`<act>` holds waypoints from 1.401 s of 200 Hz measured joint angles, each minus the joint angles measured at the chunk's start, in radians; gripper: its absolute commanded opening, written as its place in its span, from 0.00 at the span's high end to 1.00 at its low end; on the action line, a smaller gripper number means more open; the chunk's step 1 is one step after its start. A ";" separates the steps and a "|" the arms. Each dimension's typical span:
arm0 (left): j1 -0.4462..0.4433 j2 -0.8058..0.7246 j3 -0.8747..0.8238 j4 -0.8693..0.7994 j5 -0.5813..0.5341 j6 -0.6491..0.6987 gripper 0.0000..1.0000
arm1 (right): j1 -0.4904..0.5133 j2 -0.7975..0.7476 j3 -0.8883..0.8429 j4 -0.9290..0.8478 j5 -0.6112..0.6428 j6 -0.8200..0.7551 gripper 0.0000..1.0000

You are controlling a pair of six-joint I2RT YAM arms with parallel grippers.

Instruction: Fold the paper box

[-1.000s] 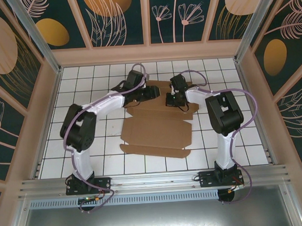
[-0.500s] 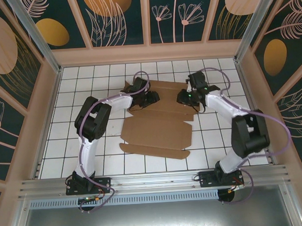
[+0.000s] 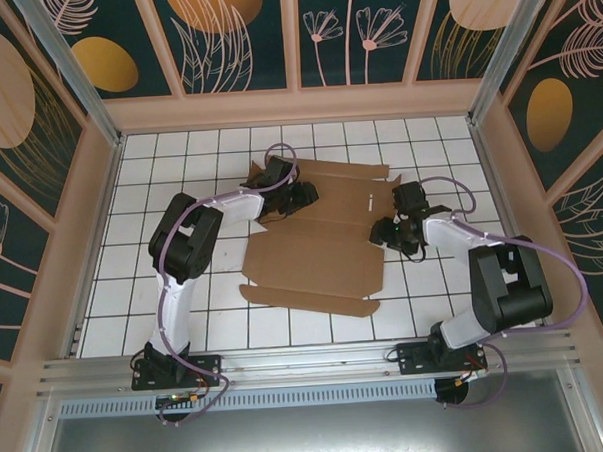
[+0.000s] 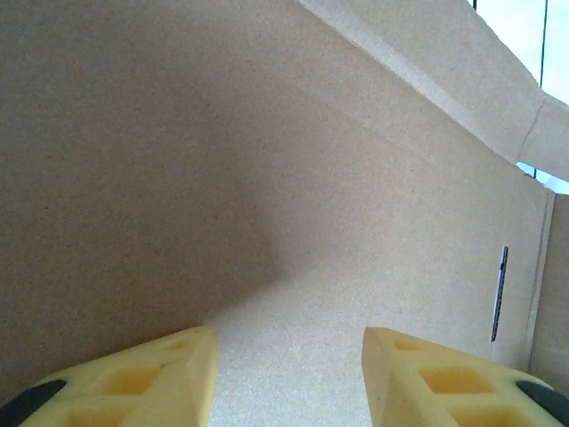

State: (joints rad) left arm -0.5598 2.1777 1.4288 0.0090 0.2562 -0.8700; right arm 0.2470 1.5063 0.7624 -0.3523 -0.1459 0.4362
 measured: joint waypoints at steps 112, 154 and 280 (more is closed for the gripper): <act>0.006 0.000 -0.008 0.018 0.008 0.000 0.54 | -0.008 0.063 0.064 0.088 -0.089 -0.011 0.46; 0.008 0.000 -0.013 0.028 0.013 0.000 0.55 | 0.054 0.060 0.105 0.092 -0.117 -0.012 0.46; 0.010 0.000 -0.016 0.033 0.019 0.008 0.56 | -0.003 0.184 0.412 0.034 -0.083 -0.087 0.44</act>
State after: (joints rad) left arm -0.5495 2.1777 1.4132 0.0422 0.2756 -0.8619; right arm 0.2443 1.6905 1.1748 -0.3180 -0.2291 0.3492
